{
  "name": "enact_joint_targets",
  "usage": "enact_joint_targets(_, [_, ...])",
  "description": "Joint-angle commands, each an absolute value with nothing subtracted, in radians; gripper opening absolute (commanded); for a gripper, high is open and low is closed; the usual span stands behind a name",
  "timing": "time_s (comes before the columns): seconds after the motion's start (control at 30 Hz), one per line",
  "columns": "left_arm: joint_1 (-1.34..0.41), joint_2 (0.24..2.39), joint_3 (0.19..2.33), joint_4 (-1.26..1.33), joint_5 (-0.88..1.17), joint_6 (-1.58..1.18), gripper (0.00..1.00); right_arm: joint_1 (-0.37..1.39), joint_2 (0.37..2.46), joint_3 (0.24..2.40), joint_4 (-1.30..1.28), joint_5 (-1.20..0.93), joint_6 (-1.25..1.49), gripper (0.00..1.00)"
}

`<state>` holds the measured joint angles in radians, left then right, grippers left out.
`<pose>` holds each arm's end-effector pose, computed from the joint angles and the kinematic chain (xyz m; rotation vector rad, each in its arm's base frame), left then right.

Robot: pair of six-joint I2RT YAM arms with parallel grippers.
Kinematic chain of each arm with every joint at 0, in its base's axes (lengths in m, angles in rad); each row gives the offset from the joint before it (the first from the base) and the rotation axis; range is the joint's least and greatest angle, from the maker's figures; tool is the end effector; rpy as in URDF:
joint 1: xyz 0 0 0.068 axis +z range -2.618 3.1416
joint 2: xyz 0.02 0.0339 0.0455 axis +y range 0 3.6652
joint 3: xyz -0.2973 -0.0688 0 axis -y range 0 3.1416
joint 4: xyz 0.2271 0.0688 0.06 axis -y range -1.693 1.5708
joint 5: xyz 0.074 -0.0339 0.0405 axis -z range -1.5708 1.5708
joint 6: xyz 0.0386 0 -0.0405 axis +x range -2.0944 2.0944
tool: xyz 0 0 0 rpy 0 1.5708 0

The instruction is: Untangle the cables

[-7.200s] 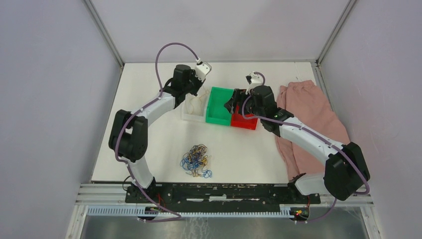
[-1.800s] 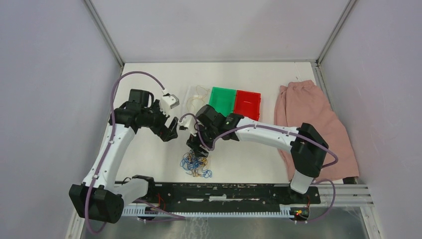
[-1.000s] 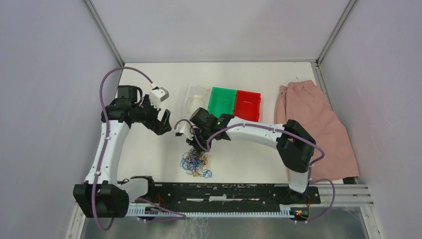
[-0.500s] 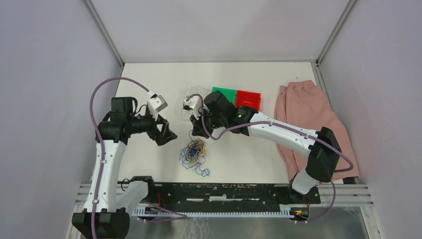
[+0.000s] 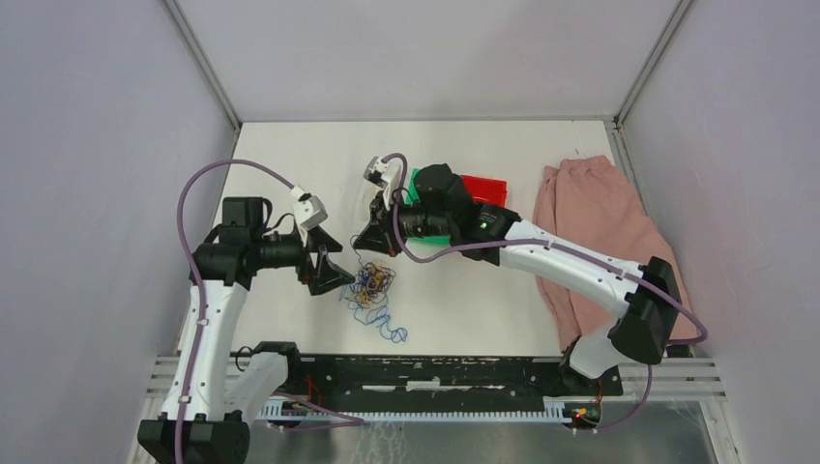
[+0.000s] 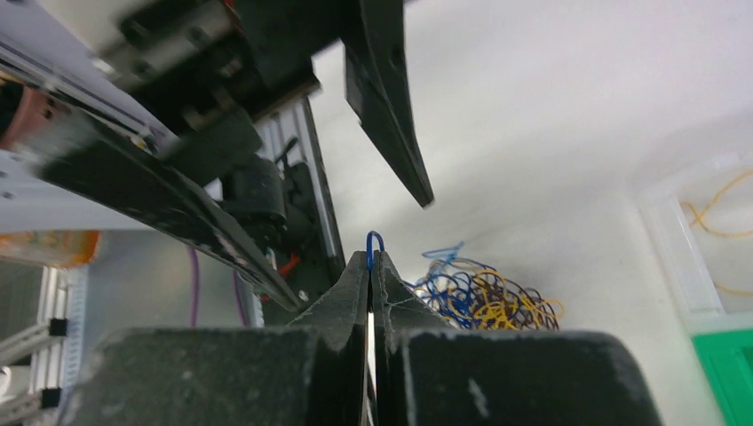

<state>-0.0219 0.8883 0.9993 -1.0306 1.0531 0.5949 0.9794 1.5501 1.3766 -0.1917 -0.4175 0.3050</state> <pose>0.1072 -0.0359 0.3549 1.0165 1.8511 -0.9578 0.1821 0.2993 0.3916 -0.9817 1.8765 1.2194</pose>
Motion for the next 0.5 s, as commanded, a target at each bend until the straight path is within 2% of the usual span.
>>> enact_joint_targets(0.0, [-0.026,0.86,0.987,-0.945,1.121,0.623,0.93,0.974,1.488,1.385,0.026,-0.451,0.447,0.0])
enact_joint_targets(0.47, [-0.026,0.819,0.904,-0.651,1.101,0.427,0.87,0.968,1.496,1.398,0.236,-0.536,0.624,0.0])
